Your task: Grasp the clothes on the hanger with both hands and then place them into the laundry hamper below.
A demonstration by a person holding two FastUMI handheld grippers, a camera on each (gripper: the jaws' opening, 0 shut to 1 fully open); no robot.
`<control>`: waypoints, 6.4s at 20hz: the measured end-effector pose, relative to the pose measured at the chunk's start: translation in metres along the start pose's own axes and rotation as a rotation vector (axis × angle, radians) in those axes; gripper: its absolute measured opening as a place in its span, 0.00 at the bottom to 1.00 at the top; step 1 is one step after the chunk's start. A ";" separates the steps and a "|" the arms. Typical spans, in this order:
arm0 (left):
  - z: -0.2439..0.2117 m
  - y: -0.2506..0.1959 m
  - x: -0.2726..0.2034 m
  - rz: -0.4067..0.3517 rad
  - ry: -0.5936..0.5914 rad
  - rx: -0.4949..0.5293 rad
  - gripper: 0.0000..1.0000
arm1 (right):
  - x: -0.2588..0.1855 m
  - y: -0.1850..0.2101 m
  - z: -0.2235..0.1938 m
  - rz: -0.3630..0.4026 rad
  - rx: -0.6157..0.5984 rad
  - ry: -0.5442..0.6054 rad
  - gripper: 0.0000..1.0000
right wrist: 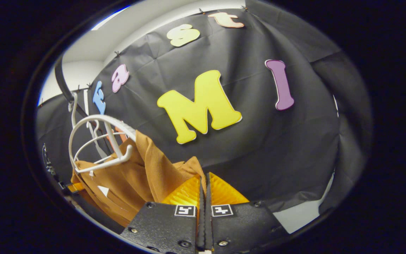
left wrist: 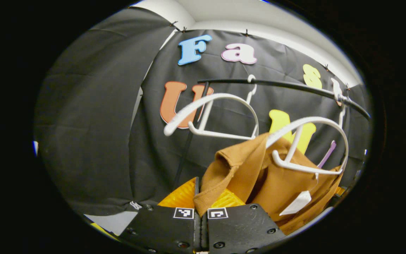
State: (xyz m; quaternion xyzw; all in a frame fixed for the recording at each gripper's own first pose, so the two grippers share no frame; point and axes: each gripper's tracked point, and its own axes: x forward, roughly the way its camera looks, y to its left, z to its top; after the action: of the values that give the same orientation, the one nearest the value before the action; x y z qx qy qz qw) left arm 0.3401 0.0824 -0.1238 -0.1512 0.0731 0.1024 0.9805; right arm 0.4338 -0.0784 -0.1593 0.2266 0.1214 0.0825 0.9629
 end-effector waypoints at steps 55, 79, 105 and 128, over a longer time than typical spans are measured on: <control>-0.085 -0.096 -0.164 -0.339 0.224 0.194 0.05 | -0.151 0.292 -0.139 0.425 -0.141 0.154 0.03; -0.425 0.013 -0.247 -0.120 0.868 0.138 0.01 | -0.151 0.127 -0.466 0.077 -0.206 0.940 0.04; -0.316 0.029 -0.291 -0.111 0.685 0.323 0.96 | -0.201 0.115 -0.379 -0.060 -0.394 0.679 0.69; 0.065 -0.010 -0.414 -0.090 -0.111 0.359 0.89 | -0.383 0.215 -0.055 -0.030 -0.436 -0.153 1.00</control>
State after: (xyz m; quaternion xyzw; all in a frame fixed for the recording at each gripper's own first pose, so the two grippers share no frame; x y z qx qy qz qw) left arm -0.0508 0.0193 0.0128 0.0289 0.0290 0.0518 0.9978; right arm 0.0297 0.0526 -0.0338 0.0170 0.0306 0.0750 0.9966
